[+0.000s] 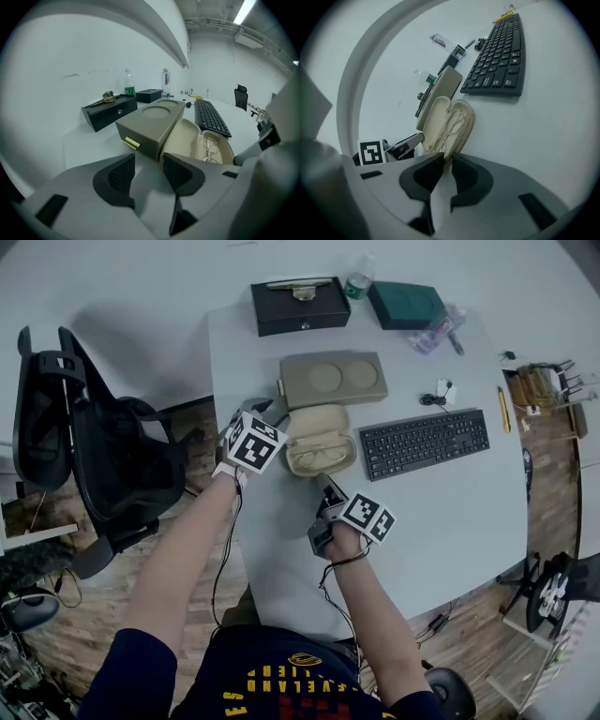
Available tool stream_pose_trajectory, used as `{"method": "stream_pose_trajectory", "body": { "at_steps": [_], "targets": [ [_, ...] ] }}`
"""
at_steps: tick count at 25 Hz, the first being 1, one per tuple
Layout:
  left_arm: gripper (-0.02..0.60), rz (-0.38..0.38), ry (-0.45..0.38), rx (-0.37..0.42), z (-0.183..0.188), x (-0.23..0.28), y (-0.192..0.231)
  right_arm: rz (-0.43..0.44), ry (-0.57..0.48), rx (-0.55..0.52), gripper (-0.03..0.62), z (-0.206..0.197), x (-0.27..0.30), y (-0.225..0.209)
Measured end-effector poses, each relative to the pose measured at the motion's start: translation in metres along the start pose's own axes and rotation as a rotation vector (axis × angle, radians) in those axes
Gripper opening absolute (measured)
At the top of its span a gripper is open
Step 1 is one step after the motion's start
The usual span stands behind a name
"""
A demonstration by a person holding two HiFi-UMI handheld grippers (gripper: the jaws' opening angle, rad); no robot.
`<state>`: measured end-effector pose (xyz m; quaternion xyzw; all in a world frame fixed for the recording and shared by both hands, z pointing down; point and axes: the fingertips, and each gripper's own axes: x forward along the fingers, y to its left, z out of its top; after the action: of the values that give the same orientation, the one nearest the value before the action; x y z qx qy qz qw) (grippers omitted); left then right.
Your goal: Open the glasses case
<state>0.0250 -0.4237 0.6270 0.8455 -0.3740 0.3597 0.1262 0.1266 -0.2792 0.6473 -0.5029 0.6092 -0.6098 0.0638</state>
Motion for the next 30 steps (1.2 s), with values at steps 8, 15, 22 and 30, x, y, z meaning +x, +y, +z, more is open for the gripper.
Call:
{"method": "stream_pose_trajectory", "body": {
  "at_steps": [8, 15, 22, 30],
  "targets": [
    [0.202, 0.001, 0.006, 0.004, 0.0, 0.002, 0.0, 0.001, -0.001, 0.003, 0.067, 0.0, 0.0, 0.0],
    [0.202, 0.008, 0.009, 0.021, 0.003, 0.0, -0.002, -0.002, -0.005, 0.005, 0.067, 0.001, 0.0, 0.0],
    [0.202, 0.005, -0.046, 0.088, 0.013, -0.019, -0.012, 0.012, -0.013, 0.005, 0.068, 0.002, 0.001, 0.002],
    [0.204, -0.001, -0.159, 0.036, 0.026, -0.069, -0.028, 0.062, -0.026, -0.057, 0.106, 0.004, -0.009, 0.021]
  ]
}}
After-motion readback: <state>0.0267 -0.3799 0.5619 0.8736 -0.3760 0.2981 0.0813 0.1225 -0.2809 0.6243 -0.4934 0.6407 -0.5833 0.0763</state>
